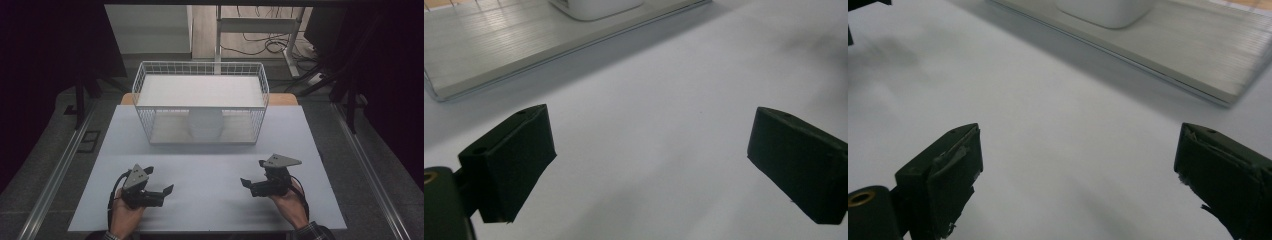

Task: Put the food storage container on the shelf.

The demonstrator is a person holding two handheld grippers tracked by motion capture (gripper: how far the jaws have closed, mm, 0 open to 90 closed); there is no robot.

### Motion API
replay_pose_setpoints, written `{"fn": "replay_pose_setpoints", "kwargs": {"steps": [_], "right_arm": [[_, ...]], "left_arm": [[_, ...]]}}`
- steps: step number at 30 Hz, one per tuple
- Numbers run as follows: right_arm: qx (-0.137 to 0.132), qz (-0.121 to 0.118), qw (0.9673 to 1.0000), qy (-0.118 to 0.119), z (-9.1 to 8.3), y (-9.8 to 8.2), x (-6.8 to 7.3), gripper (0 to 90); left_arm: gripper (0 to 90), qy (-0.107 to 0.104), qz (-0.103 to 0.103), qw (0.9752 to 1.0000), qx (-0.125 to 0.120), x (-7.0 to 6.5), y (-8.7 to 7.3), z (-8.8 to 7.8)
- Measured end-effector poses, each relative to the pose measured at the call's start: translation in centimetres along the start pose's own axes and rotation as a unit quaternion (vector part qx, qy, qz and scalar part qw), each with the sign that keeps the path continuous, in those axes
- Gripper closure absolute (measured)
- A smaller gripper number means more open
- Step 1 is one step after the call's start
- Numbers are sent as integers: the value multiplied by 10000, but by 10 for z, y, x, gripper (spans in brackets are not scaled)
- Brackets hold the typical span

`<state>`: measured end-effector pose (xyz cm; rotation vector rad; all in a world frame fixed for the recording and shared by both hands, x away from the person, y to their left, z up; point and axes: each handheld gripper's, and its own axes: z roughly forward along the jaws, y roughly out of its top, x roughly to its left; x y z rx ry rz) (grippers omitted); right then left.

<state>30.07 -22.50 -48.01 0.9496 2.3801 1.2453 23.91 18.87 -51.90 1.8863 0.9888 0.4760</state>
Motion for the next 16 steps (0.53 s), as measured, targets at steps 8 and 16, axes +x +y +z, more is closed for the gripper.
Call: {"fn": "replay_pose_setpoints", "kwargs": {"steps": [8,16], "right_arm": [[135,-36,9992,-362,-10,-23,-2,16],[468,-30,9981,-397,-2,-33,-3,5]], "left_arm": [[42,78,-14,9998,194,0,-1,3],[32,63,-168,9995,262,2,-2,6]]}}
